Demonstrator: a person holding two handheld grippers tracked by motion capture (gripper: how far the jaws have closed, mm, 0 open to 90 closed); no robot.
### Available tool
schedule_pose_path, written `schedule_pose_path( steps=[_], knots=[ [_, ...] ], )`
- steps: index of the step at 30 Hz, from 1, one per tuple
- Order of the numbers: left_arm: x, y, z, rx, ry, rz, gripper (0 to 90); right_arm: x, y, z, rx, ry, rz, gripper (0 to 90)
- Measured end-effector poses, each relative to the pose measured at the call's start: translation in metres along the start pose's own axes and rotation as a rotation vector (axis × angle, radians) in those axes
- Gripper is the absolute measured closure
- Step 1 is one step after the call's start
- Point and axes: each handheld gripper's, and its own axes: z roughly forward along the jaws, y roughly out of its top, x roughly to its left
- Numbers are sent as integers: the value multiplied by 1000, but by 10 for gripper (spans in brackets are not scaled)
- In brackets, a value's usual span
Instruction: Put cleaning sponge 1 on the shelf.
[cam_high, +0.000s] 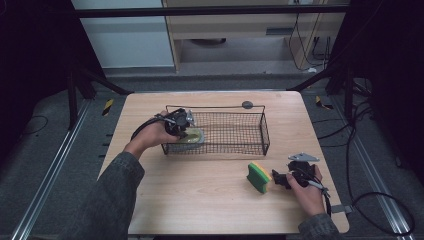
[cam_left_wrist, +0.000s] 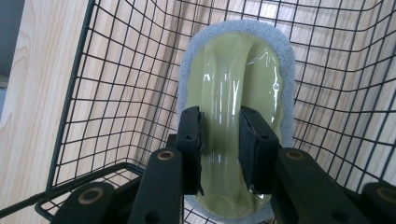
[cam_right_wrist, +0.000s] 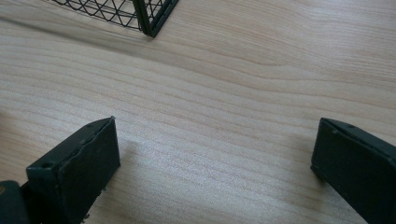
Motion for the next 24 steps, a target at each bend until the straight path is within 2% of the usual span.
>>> schedule_pose_path(
  steps=[10,13,21,22,23,24],
  knots=[
    [-1,-4,-1,-18,0,-4,713,0,0,0,0,1,0,12],
    [-1,-4,-2,-29,3,-14,678,0,0,0,0,0,0,12],
    [-3,-2,-24,-171,24,-73,573,0,0,0,0,0,0,12],
    [-4,-2,-31,-215,46,-97,538,0,0,0,0,0,0,12],
    [-4,-2,-31,-215,46,-97,502,0,0,0,0,0,0,12],
    [-5,-1,-43,-255,88,-136,446,0,0,0,0,0,0,12]
  ],
)
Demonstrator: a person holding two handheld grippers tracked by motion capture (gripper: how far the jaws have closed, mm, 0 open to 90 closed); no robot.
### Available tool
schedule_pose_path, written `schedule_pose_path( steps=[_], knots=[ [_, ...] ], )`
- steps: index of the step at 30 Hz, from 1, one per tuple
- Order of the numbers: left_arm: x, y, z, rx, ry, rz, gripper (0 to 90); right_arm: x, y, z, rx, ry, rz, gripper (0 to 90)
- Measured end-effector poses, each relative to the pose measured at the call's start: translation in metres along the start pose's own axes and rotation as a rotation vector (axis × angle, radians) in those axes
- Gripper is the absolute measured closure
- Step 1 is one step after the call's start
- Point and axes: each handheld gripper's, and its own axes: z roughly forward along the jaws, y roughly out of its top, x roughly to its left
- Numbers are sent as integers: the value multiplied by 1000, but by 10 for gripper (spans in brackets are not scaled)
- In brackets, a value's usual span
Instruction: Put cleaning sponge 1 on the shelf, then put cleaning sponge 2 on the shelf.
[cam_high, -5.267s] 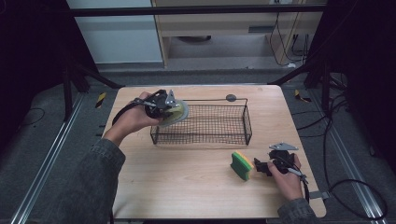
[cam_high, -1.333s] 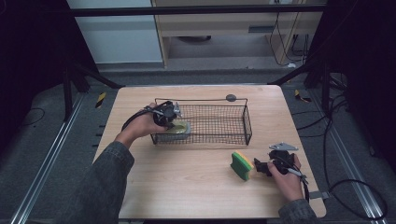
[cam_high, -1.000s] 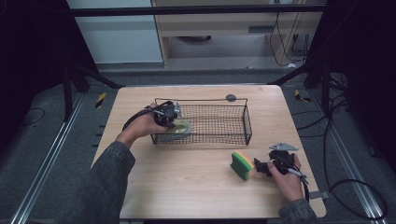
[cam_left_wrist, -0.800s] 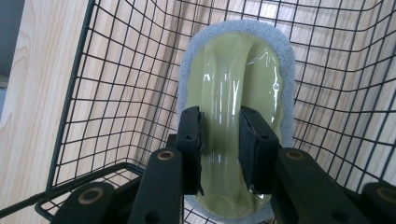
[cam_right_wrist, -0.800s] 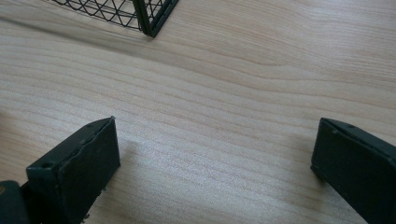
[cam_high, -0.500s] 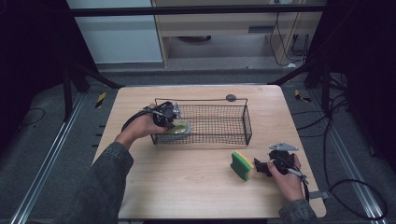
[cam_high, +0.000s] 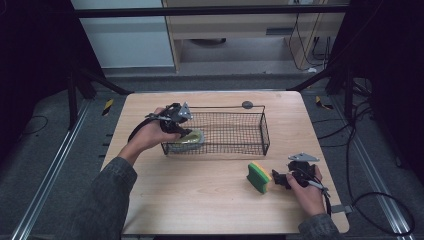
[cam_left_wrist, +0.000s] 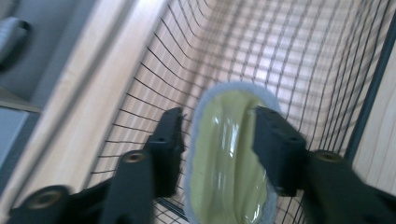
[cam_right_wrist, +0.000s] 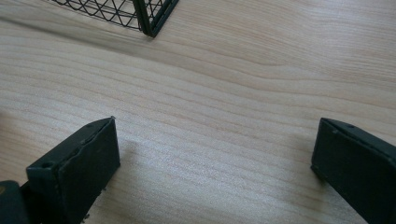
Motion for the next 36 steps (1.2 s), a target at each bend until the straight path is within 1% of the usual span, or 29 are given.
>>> schedule_pose_path(
  steps=[1,2,3,4,5,6,7,8,9,10,11,12,13,14,15,16,19,20,21,22,23,24,25,27,29,31,33,34,36],
  knots=[
    [0,0,0,0,0,0,406,0,0,0,0,0,0,12],
    [0,1,-4,-27,30,-27,340,0,0,0,0,0,0,12],
    [0,0,-9,-51,42,-52,340,0,0,0,0,0,0,12],
    [1,-3,-15,-82,52,-92,221,0,0,0,0,1,1,12],
    [1,-3,-15,-82,52,-92,182,0,0,0,0,1,1,12],
    [1,-7,-20,-90,75,-123,129,0,0,0,0,1,1,12],
    [1,-7,-20,-90,75,-123,99,0,0,0,0,1,1,12],
    [0,-10,-23,-98,80,-154,73,0,0,0,1,3,2,10],
    [-5,-15,-29,-132,80,-197,63,0,0,0,2,4,1,9],
    [-5,-15,-29,-132,80,-197,51,0,0,0,2,4,1,9],
    [-8,-19,-33,-151,81,-222,51,-1,0,0,2,4,-2,13],
    [-11,-22,-36,-170,77,-254,45,-1,0,0,2,2,-1,21],
    [-18,-30,-42,-215,75,-330,43,-2,1,-2,9,4,-7,69],
    [-21,-34,-45,-225,82,-347,42,-2,2,-5,9,-4,-17,85],
    [-21,-34,-45,-225,82,-347,42,-2,2,-5,9,-4,-17,85],
    [-25,-40,-49,-227,98,-362,41,-2,3,-10,7,-21,-45,85],
    [-39,-58,-56,-235,150,-409,42,-1,2,-16,22,-23,-61,93],
    [-50,-73,-58,-244,159,-454,43,0,0,-24,52,-25,-75,101],
    [-50,-73,-58,-244,159,-454,43,1,-1,-28,61,-22,-85,103],
    [-60,-85,-58,-230,164,-476,44,2,-1,-31,62,-14,-89,105],
    [-60,-85,-58,-230,164,-476,44,4,-1,-36,63,-5,-92,105],
    [-72,-100,-57,-206,193,-504,46,5,-1,-41,67,8,-96,106],
    [-72,-100,-57,-206,193,-504,47,5,-1,-41,67,8,-96,106],
    [-83,-113,-51,-181,191,-514,47,7,-1,-49,80,41,-98,114],
    [-90,-123,-44,-146,171,-525,47,10,-1,-57,105,71,-98,123],
    [-93,-131,-37,-150,141,-563,48,16,-3,-67,146,95,-104,143],
    [-94,-133,-34,-141,145,-570,48,18,-4,-71,158,101,-109,149],
    [-95,-134,-31,-139,139,-586,49,21,-5,-74,163,103,-121,157],
    [-97,-137,-23,-132,112,-589,48,29,-5,-83,179,127,-134,170]
  ],
)
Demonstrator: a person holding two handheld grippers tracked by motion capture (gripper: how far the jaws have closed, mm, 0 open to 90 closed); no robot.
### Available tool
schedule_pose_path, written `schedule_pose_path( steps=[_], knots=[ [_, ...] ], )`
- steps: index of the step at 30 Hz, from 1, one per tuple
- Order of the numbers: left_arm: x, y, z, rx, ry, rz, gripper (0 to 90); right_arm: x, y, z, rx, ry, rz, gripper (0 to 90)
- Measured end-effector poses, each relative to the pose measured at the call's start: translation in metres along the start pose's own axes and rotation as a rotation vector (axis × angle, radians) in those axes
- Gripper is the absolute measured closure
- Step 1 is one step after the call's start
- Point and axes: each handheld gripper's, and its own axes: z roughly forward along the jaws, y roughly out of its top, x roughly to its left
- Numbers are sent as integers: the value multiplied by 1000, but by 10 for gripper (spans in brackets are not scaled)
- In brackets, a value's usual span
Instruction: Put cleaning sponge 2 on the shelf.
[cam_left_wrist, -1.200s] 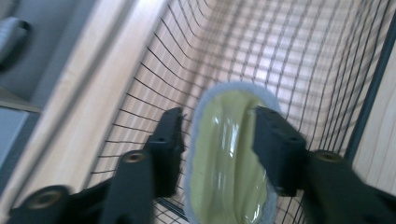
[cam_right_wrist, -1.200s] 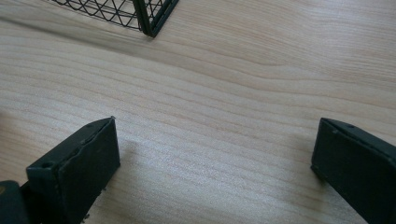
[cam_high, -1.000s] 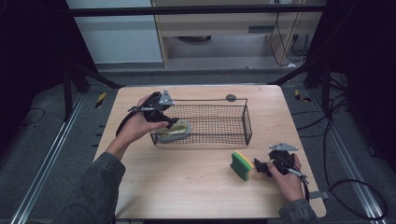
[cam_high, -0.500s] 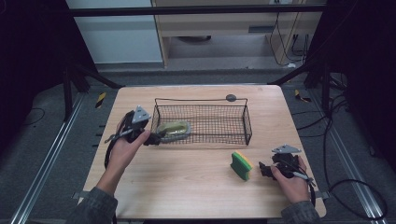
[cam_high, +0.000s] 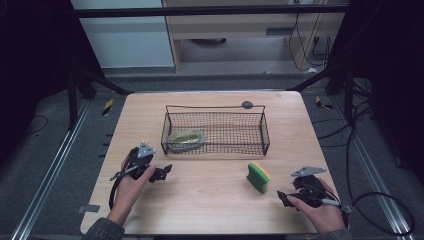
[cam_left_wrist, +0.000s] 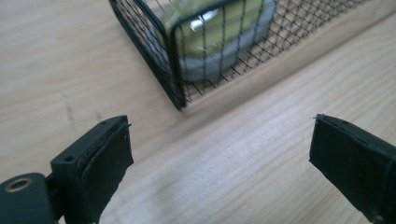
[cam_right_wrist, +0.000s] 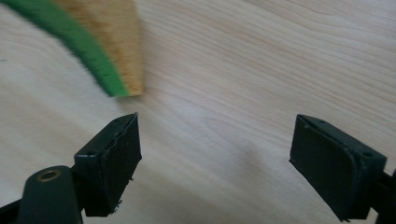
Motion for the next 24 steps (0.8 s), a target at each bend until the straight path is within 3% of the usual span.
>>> schedule_pose_path(
  steps=[2,4,5,6,15,21,24],
  knots=[
    [1,-1,2,6,1,2,49,6,3,-5,9,18,-10,180],
    [4,-7,12,5,-45,-23,49,10,9,-10,35,44,-3,191],
    [4,-7,12,5,-45,-23,52,10,9,-10,35,44,-3,191],
    [4,-11,17,38,-25,1,60,13,18,-12,59,68,4,214],
    [4,-19,24,100,-26,23,50,32,53,-19,92,45,-99,203],
    [10,-25,25,75,-36,6,23,39,74,-12,124,57,-127,196],
    [10,-28,26,54,-35,9,0,45,85,-9,136,56,-139,266]
  ],
)
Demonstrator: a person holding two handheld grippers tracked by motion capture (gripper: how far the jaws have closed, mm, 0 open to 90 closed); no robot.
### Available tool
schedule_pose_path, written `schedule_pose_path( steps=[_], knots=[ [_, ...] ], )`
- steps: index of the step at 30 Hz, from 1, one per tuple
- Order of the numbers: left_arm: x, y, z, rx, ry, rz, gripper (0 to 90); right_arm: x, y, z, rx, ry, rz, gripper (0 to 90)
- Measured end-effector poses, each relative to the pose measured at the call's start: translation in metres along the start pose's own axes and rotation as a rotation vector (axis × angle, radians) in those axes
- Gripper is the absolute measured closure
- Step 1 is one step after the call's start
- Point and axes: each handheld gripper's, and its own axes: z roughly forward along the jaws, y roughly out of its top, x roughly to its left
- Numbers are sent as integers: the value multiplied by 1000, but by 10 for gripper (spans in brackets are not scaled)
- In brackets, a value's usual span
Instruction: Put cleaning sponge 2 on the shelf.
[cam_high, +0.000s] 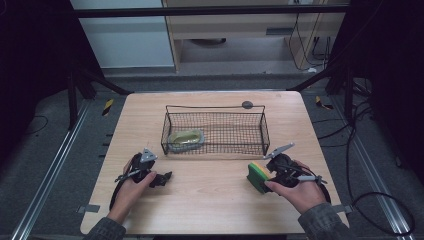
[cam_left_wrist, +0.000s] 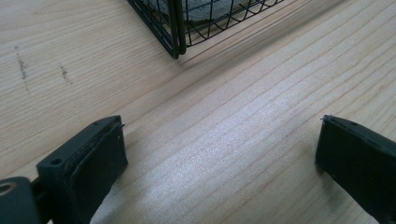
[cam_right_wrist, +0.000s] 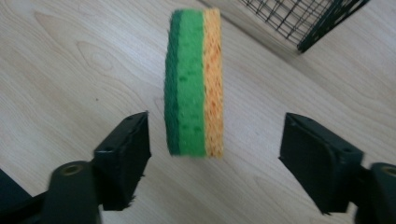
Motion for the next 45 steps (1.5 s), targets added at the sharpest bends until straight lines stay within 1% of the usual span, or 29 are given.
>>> schedule_pose_path(
  steps=[3,4,7,9,10,12,15,16,21,27,28,29,30,31,32,33,34,36,37,40,44,45],
  knots=[
    [0,-1,0,-8,-2,-1,0,3,5,2,4,10,-3,267],
    [0,-1,0,-8,-2,-1,0,6,9,3,11,8,-15,268],
    [0,-1,0,-9,-2,-2,0,7,11,5,19,7,-20,268],
    [0,-1,0,-8,-3,3,0,9,15,9,35,0,-25,276],
    [0,-1,0,-8,-3,3,0,9,15,9,35,0,-25,276],
    [0,-1,0,-7,-3,3,0,8,18,15,59,2,-32,294],
    [0,-1,0,-7,-3,4,0,6,20,19,66,9,-36,315],
    [0,-1,0,-7,-4,4,0,5,21,21,75,7,-33,322],
    [0,-1,1,-6,-8,1,0,3,21,25,93,12,-25,361],
    [0,-1,1,-6,-8,1,0,2,25,29,98,19,-27,378],
    [0,-1,1,-6,-8,1,0,2,28,31,100,21,-32,398],
    [0,-1,1,-6,-8,1,0,2,28,31,100,21,-32,398],
    [0,-1,1,-6,-8,1,0,3,30,33,110,25,-37,440],
    [0,-1,1,-6,-8,1,0,3,30,33,110,25,-37,440],
    [0,-1,1,-6,-8,1,0,3,31,34,114,25,-35,480],
    [0,-1,1,-6,-8,1,0,3,32,35,119,36,-40,543],
    [0,-1,1,-7,-8,0,0,2,33,35,116,36,-39,592],
    [0,-1,1,-6,-8,1,0,0,34,32,104,37,-31,635],
    [0,-1,1,-6,-8,1,0,-1,34,30,98,42,-20,638],
    [0,-1,1,-6,-8,1,0,-7,33,22,76,33,-28,640],
    [1,-1,1,-6,-8,1,0,-20,32,5,15,17,-17,641],
    [1,-1,1,-6,-9,1,0,-24,31,2,8,12,-9,641]
  ],
)
